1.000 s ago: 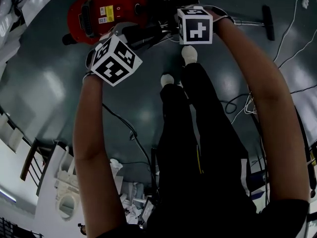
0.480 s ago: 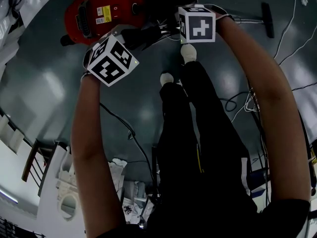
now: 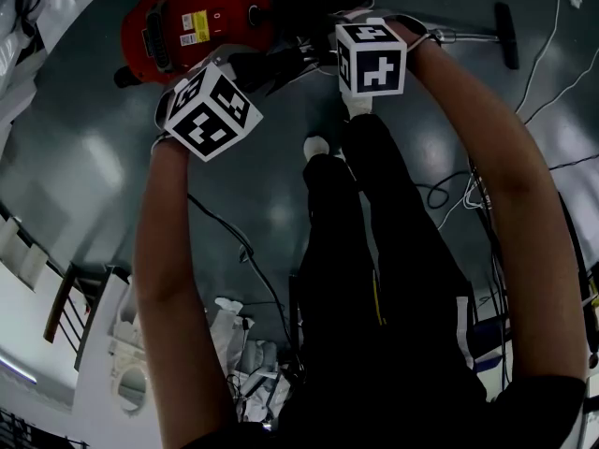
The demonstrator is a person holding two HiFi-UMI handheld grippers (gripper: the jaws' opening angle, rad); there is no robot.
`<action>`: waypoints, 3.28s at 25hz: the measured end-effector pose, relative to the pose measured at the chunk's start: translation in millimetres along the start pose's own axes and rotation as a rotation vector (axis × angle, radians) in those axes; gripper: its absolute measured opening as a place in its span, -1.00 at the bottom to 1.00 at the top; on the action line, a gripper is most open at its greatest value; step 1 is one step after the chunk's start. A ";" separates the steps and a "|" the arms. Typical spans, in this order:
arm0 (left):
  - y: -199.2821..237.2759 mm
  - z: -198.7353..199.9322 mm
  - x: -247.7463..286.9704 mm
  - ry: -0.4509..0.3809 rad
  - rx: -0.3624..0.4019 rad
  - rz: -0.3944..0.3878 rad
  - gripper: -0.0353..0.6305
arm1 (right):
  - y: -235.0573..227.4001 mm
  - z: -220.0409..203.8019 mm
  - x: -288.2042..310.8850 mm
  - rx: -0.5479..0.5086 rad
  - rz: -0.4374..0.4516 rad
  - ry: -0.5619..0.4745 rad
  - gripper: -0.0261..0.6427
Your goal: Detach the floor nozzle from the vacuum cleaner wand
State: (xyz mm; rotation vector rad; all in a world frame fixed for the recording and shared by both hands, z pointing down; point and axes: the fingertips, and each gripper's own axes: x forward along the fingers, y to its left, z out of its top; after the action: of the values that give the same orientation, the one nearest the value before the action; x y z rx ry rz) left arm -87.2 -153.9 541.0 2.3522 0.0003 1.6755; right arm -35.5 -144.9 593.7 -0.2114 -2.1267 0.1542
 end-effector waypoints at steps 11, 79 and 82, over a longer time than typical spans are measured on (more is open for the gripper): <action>0.5 0.1 4.8 0.149 0.190 0.085 -0.42 | -2.5 -1.5 4.0 0.015 -0.021 0.041 -0.42; 21.6 -88.5 -34.1 0.300 0.011 0.167 -0.44 | -0.7 -74.3 1.0 0.128 -0.165 0.186 -0.42; 28.3 -82.9 -33.5 0.291 0.018 0.223 -0.44 | -6.5 -66.6 1.3 0.136 -0.192 0.171 -0.42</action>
State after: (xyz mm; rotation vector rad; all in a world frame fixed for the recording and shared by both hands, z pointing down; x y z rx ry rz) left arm -179.7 -169.2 541.0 2.1652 -0.2008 2.1175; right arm 19.5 -149.2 631.5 0.0582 -1.9449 0.1606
